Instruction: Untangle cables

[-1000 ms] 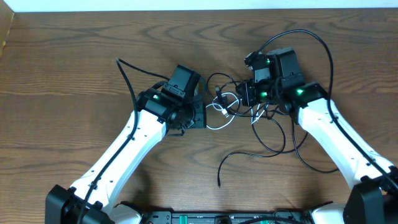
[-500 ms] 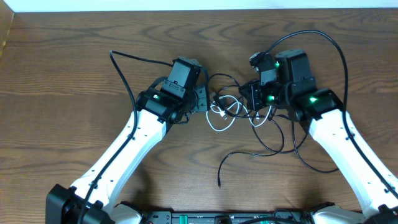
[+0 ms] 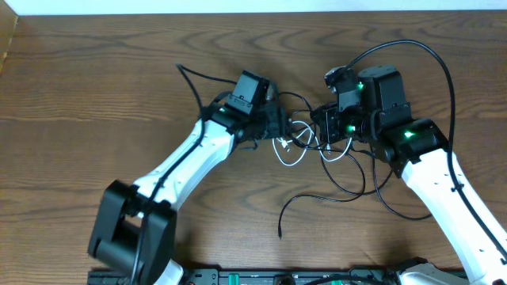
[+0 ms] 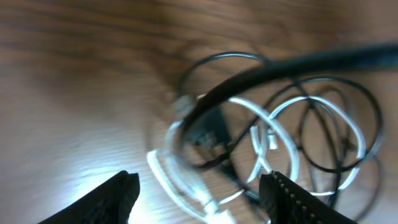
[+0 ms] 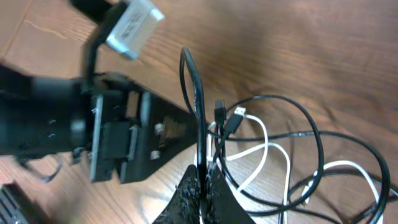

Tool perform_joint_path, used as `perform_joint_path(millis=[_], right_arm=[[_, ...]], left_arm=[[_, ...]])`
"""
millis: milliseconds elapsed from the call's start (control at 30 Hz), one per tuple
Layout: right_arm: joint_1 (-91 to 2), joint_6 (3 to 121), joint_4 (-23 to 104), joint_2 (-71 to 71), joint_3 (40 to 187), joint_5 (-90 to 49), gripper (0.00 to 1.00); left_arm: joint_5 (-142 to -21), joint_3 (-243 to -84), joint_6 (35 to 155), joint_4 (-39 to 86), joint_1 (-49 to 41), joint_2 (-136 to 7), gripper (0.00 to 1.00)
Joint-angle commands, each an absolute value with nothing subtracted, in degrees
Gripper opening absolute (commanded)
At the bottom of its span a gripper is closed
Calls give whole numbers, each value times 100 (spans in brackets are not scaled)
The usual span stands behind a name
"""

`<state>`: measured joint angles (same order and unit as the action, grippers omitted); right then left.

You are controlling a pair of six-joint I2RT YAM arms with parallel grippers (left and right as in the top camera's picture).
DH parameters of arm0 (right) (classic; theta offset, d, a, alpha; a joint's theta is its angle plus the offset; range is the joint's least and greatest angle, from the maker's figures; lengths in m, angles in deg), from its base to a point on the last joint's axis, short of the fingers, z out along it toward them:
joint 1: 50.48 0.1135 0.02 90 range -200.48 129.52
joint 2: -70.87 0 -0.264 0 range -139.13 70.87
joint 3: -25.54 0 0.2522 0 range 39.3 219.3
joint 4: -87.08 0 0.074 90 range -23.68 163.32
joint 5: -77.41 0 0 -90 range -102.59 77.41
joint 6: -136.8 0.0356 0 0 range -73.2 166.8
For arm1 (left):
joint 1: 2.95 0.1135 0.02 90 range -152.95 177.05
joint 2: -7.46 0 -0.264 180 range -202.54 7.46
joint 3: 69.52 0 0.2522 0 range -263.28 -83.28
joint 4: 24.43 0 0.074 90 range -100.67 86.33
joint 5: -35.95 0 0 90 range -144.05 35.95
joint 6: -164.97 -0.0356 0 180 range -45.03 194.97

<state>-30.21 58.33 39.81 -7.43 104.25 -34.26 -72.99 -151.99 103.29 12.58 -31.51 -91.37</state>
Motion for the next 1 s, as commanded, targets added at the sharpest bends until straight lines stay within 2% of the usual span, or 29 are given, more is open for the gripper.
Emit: perform_joint_path(millis=[0, 67, 133, 167, 233, 467, 700, 833, 967], right_arm=[[-3019, 5855, 3924, -636, 10532, -3546, 1], [-3019, 5855, 3900, -636, 10532, -3573, 1], [-3019, 5855, 3887, -636, 10532, -3568, 1], [-3019, 5855, 3887, -636, 10532, -3564, 1], [-3019, 5855, 3882, -636, 10532, -3514, 1], [-3220, 6349, 3471, -638, 10530, -1837, 1], [-3825, 7147, 2693, -641, 10516, 91, 1], [-4151, 7147, 2636, -641, 10516, 110, 1], [-4190, 6882, 2896, -641, 10519, -1037, 4]], left_arm=[[-7893, -15194, 10309, 1039, -3125, -9307, 67], [-7780, -15194, 10307, 862, -3125, -9384, 67], [-7697, -15194, 10309, 711, -3125, -9438, 60], [-7692, -15194, 10309, 665, -3125, -9441, 50], [-7668, -15197, 10309, 589, -3125, -9430, 8], [-7653, -15199, 10191, 733, -2882, -9095, 7], [-7653, -15199, 10093, 1402, -2215, -7954, 7], [-7714, -15197, 10099, 1699, -1837, -7345, 7], [-8501, -15197, 10101, 1706, -1684, -6999, 7]])
